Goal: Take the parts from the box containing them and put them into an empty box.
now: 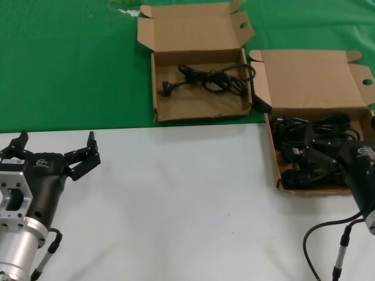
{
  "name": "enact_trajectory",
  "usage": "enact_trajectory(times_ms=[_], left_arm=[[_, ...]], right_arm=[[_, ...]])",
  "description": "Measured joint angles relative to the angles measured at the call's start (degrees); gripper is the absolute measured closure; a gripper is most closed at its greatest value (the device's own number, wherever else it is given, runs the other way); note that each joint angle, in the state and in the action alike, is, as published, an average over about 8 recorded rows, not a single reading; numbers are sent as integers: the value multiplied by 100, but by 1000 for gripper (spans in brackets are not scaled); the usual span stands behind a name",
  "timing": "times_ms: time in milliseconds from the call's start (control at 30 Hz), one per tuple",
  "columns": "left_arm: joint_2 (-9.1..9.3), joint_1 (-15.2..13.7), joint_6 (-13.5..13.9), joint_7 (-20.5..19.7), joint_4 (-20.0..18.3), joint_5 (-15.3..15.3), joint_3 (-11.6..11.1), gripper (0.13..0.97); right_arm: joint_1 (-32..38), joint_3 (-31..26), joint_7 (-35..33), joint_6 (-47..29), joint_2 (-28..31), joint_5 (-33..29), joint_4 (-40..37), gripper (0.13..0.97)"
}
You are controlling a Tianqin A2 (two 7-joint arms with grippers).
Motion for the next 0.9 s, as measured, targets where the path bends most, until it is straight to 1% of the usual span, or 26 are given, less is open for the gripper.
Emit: enact_trajectory(times_ms=[900], left_arm=[[0, 0, 0, 0, 0, 0, 0, 132]], right_arm=[[0, 0, 0, 0, 0, 0, 0, 129]])
